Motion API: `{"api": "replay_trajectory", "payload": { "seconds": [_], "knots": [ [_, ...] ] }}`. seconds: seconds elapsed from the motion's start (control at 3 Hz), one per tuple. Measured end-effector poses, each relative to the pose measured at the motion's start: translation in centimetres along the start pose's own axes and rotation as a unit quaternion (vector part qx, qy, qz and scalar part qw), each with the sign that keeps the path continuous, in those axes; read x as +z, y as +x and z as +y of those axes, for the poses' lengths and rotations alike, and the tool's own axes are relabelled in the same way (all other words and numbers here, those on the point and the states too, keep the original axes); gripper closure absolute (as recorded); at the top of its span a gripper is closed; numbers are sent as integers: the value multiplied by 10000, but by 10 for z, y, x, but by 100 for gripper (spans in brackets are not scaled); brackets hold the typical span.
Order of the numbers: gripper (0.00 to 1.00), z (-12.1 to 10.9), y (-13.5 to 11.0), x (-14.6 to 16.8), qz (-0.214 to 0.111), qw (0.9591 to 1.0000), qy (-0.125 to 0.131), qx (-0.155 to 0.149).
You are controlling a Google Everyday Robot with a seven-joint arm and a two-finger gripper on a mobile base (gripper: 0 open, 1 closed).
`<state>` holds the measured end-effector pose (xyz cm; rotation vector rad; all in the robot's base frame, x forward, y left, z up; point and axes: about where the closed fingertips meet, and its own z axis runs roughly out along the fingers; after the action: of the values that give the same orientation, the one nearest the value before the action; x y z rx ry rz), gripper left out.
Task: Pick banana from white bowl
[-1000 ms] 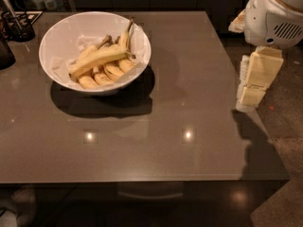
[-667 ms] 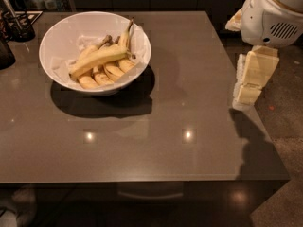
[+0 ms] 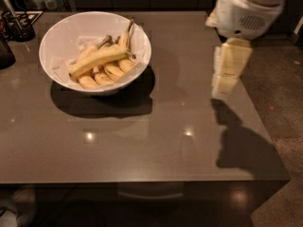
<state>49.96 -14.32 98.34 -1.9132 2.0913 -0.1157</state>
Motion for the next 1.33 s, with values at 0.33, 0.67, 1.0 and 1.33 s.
{"api": "replay_trajectory", "payload": {
  "seconds": [0.33, 0.67, 1.0, 1.33],
  "knots": [
    [0, -18, -28, 12, -17, 9996, -65, -284],
    [0, -20, -31, 11, -60, 9996, -2, -293],
    [0, -20, -31, 11, -62, 9996, 2, -291],
    [0, -30, -66, 22, -59, 9987, -58, -513]
  ]
}}
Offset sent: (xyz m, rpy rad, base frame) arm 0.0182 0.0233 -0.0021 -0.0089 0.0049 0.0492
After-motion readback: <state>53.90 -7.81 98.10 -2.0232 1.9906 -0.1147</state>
